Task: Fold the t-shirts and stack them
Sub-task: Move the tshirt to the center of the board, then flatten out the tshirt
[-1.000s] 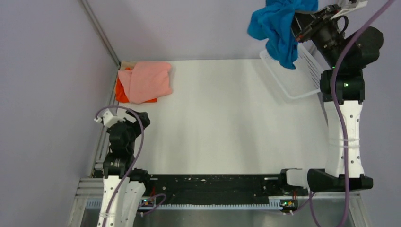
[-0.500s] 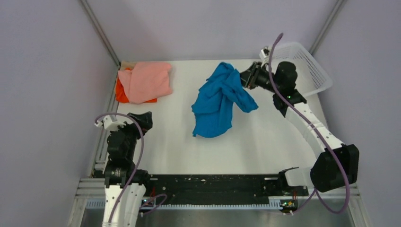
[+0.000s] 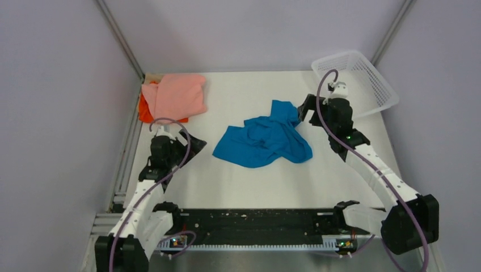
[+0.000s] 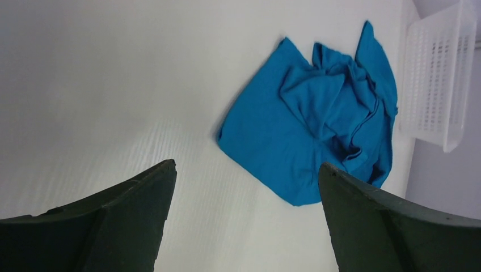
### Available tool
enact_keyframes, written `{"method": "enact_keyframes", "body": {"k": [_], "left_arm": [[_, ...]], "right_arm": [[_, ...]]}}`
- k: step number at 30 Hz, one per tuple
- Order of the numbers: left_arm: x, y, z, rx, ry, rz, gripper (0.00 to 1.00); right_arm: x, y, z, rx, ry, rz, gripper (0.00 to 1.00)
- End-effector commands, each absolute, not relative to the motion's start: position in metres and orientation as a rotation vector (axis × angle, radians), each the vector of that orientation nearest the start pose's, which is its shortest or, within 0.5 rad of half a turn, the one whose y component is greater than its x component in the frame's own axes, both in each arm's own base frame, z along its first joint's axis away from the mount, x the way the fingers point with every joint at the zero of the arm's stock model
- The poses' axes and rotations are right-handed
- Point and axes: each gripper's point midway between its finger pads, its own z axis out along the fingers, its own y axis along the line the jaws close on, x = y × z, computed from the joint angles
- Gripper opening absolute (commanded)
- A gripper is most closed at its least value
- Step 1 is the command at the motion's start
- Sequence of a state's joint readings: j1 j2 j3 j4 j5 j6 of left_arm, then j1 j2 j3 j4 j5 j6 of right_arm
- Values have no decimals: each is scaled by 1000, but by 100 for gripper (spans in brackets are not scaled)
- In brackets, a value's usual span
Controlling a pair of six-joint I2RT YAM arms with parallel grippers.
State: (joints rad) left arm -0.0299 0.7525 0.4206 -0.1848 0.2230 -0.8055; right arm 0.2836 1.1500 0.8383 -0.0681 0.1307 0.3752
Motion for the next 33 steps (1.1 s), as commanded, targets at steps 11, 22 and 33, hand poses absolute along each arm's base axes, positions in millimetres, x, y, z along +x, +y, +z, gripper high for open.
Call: {"method": "enact_keyframes", "body": {"k": [11,22,33], "left_arm": [[317,-149,35,-523,2466,-497,88],[336,-202,-12,-407,2626,-410,47],[334,-194,11,-372,2546,-345,0]], "right_arm": [[337,108,146,91,2061,267,99],[371,151,136,-140,2048,334,93],[422,187,110,-347,2071,115,80]]}}
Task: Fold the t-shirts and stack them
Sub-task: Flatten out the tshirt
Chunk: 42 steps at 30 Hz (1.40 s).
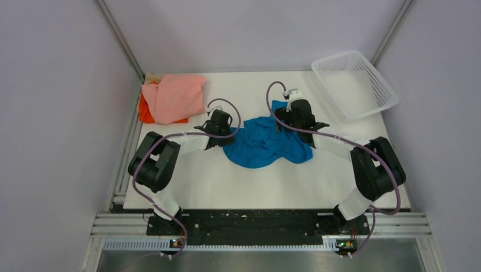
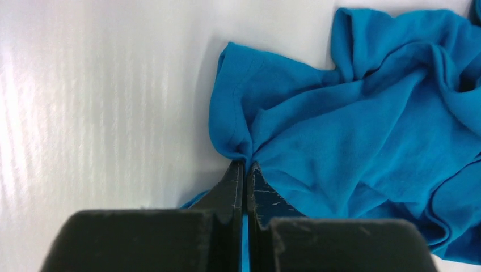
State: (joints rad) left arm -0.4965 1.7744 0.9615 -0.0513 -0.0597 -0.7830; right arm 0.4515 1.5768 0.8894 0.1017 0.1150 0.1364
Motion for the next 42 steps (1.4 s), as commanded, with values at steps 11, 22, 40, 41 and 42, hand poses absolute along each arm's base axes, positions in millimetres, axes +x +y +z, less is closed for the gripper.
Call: {"method": "enact_keyframes", "body": {"k": [11,22,40,41,42], "left_arm": [[327,-178,16,-394,2523,-270,0],[343,-134,113,-465,2259,-106,0],[204,-43,432,-412,1226,-580,0],[198,-39,434,-413,1203,-582,0],[195,-36,434,-417,1193,-582,0]], "right_arm": [[448,145,75,-108,2141,-240,42],[435,109,182,141,1904,-252,0],[246,39,514,223,1105,242,0],[240,36,517,227,1086,244,0],[237,34,518,228,1076,242,0]]}}
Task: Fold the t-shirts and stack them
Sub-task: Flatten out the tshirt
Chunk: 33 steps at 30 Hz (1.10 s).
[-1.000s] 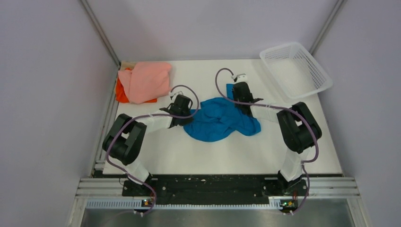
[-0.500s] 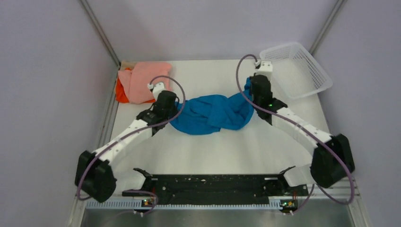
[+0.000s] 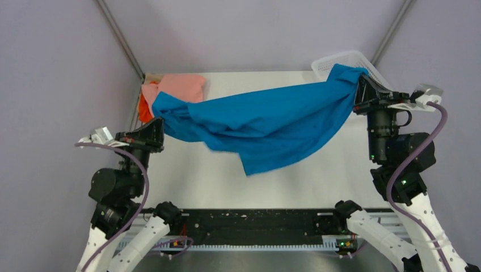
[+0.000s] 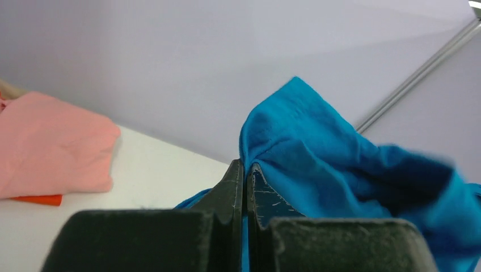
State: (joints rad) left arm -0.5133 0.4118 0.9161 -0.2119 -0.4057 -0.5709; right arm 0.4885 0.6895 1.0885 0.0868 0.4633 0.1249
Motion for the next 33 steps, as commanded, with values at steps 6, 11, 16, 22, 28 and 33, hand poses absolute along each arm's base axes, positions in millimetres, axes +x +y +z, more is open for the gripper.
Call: {"method": "enact_keyframes", "body": {"k": [6,11,16,22,28,33], "left_arm": [[194,-37,443,-393,1178,-580,0],[182,-42,463,-338,1153,-620,0],[154,-58,483,-202,1086,-745,0],[159,-56,475,-235,1125,-734,0],[237,-46,405,-449,1357,-448,0],[323,-30,259,-679,1695,37,9]], "right_arm": [[238,39,523,205,1079,253,0],[222,38,539,180,1041,290,0],[192,42,553,124,1011,386,0],[201,33,543,172,1065,332,0],[270,53,463,215,1332,216,0],[334,58,309,370,1619,21,0]]}}
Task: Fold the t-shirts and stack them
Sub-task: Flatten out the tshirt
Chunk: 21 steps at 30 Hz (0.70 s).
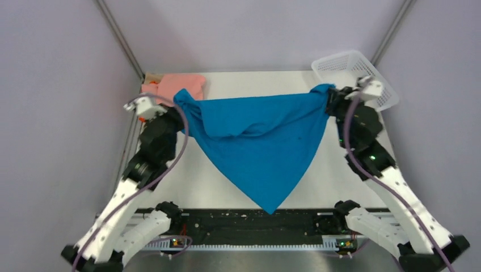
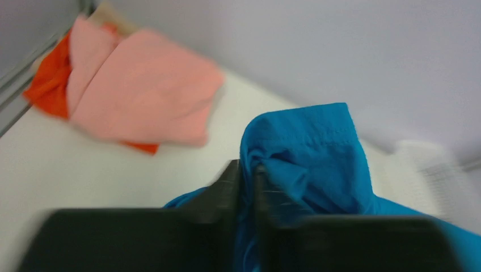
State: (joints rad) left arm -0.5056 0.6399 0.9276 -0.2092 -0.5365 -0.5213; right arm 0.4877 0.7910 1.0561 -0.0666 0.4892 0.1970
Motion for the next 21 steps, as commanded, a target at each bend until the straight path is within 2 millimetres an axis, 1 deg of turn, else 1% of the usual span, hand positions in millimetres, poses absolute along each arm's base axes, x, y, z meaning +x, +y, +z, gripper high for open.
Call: {"method": "enact_keyframes", "body": {"k": [1,2,3,4,5,6,7,8,9,10,11,13,15,16,17,18,20,21], "left_arm": [[336,-25,235,-712,1764,82,40],[351,-20,209,-733,1850,98,74],[362,-24,189,-738,1932,71,89],[369,-29,171,-748,2008,53,97],[375,-33,164,-747,2045,47,99],[378,-39,159,-730,2075,29,99],[381,-49,160,-694,2106,-19,99],[382,-59,163,-648,2119,-67,99],[383,-69,168,-594,2122,-123,99],[381,-82,172,-529,2123,-189,99],[378,-97,175,-454,2122,-258,99],[363,-136,179,-267,2118,-416,99],[335,-182,174,-25,2137,-542,99],[316,-205,168,101,2160,-596,99],[297,-224,157,202,2192,-621,99],[280,-240,148,268,2220,-636,99],[246,-266,124,380,2297,-613,99],[236,-269,112,389,2343,-554,99]], "right_arm": [[344,60,276,380,1678,4,0],[352,65,244,369,1745,9,0],[358,73,214,347,1822,47,3],[365,77,193,355,1868,68,17],[369,77,175,362,1913,71,37],[372,74,163,380,1948,50,53],[373,70,158,405,1974,15,62],[373,63,156,429,1988,-30,68],[372,58,157,448,1992,-65,77],[370,54,158,458,1993,-87,94],[367,51,160,464,1992,-98,98],[359,49,158,464,1994,-94,99],[351,49,154,435,1998,-75,99],[347,49,154,419,1997,-66,99],[342,48,154,413,1993,-59,99],[339,48,155,409,1987,-47,99],[333,47,161,406,1958,-21,99],[332,48,165,401,1940,-7,99]]}}
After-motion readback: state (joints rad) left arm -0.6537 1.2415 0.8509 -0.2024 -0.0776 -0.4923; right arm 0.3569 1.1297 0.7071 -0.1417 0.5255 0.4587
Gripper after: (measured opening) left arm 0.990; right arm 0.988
